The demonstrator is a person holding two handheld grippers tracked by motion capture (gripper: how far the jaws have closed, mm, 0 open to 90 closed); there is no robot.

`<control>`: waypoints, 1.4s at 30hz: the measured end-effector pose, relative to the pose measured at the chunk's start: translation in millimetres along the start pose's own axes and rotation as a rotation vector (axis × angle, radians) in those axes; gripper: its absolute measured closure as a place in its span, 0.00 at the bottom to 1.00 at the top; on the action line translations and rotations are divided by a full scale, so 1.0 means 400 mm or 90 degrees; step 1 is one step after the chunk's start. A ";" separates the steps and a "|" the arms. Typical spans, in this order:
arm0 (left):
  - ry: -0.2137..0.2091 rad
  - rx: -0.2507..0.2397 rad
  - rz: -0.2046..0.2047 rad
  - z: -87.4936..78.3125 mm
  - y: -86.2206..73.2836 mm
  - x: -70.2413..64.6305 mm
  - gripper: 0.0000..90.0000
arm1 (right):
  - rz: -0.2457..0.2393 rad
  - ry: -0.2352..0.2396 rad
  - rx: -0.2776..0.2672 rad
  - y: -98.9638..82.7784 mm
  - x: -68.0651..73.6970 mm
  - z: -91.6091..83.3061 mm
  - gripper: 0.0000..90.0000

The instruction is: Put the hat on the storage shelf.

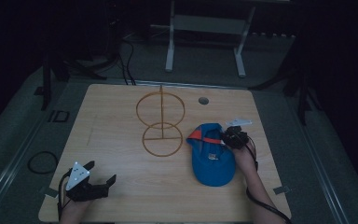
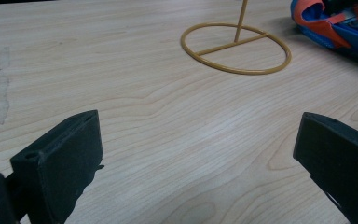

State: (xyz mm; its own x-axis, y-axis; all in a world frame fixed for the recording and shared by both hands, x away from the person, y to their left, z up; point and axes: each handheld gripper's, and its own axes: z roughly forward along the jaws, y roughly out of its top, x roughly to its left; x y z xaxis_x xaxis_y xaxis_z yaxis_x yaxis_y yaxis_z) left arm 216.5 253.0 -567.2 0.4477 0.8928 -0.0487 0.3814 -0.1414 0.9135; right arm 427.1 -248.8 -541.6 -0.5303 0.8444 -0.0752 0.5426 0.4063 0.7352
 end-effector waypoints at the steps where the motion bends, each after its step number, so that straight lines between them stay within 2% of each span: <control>1: 0.000 0.000 0.000 0.000 0.000 0.000 0.02 | 0.000 0.000 0.000 0.000 0.000 0.000 0.94; 4: 0.003 0.001 -0.003 0.000 0.000 0.001 0.02 | 0.008 0.006 -0.022 0.013 -0.002 -0.040 0.94; 8: 0.003 0.001 -0.003 0.003 0.002 0.000 0.02 | 0.008 0.009 -0.036 0.020 -0.001 -0.061 0.94; 9: 0.004 0.003 -0.004 0.004 0.003 -0.001 0.02 | 0.000 0.005 -0.049 0.030 0.001 -0.085 0.95; 15: 0.014 0.006 0.010 0.010 0.013 -0.004 0.02 | -0.009 0.002 -0.083 0.064 0.002 -0.156 0.95; 20: 0.018 0.000 0.005 0.009 0.022 0.000 0.02 | -0.016 0.003 -0.115 0.091 0.002 -0.217 0.95; 24: 0.030 -0.004 0.028 0.005 0.032 -0.001 0.02 | -0.022 0.002 -0.132 0.113 0.002 -0.258 0.95; 26: 0.026 -0.007 0.028 0.003 0.040 -0.001 0.02 | -0.028 -0.001 -0.138 0.123 0.002 -0.278 0.95; 32: 0.003 -0.021 0.031 -0.002 0.081 -0.017 0.02 | -0.030 -0.003 -0.171 0.149 -0.001 -0.335 0.95; 36: -0.013 -0.026 0.041 0.001 0.121 -0.036 0.02 | -0.034 -0.005 -0.186 0.163 0.000 -0.366 0.95; 37: -0.013 -0.026 0.041 0.001 0.121 -0.036 0.02 | -0.034 -0.005 -0.186 0.163 0.000 -0.366 0.95; 38: -0.023 -0.028 0.044 0.005 0.143 -0.045 0.02 | -0.035 -0.005 -0.191 0.166 0.001 -0.373 0.95; 42: -0.031 -0.027 0.061 0.013 0.188 -0.061 0.02 | -0.045 -0.004 -0.211 0.183 0.007 -0.408 0.95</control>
State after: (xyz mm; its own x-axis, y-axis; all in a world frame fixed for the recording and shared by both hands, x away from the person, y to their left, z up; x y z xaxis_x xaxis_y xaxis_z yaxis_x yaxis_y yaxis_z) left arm 238.3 218.6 -499.5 0.5203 0.8537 0.0215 0.2999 -0.2062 0.9314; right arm 359.1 -273.5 -377.9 -0.5544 0.8209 -0.1371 0.2633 0.3292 0.9068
